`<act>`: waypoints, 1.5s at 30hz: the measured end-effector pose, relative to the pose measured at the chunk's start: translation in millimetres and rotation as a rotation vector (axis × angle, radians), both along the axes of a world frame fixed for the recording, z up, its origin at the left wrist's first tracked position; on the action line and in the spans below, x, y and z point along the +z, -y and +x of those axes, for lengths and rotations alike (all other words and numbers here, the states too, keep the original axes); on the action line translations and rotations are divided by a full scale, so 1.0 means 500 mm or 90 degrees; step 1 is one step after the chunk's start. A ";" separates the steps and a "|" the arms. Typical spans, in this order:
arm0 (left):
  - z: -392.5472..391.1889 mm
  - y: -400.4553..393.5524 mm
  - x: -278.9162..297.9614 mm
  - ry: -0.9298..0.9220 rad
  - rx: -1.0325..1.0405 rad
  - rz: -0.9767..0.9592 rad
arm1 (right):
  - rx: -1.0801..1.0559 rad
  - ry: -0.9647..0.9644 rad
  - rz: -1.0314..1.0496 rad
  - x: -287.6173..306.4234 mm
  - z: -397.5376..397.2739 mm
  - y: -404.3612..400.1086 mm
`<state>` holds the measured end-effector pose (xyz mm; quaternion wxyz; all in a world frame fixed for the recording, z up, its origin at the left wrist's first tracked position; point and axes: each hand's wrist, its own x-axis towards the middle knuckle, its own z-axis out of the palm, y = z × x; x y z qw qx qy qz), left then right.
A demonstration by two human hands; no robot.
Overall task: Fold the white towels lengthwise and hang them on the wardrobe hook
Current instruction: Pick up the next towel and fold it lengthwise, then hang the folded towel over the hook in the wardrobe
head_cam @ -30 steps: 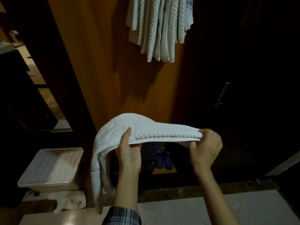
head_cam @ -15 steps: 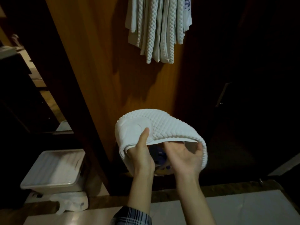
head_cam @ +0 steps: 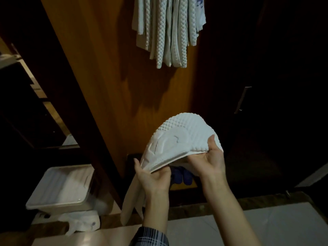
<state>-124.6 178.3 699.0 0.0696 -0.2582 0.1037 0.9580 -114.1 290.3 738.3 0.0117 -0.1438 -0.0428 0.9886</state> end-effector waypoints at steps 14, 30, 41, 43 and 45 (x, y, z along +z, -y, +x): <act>-0.154 0.006 0.240 -0.138 -0.046 -0.126 | -0.011 -0.048 0.063 0.208 -0.093 -0.114; -0.273 -0.020 0.682 -0.384 -0.003 -0.526 | -0.064 -0.044 0.496 0.671 -0.207 -0.214; -0.387 -0.015 0.880 -0.480 -0.071 -0.737 | -0.097 -0.111 0.590 0.836 -0.284 -0.252; -0.419 -0.017 0.910 -0.517 -0.058 -0.742 | -0.115 -0.136 0.584 0.854 -0.312 -0.261; -0.459 -0.019 0.936 -0.557 -0.025 -0.716 | -0.132 -0.160 0.584 0.870 -0.349 -0.270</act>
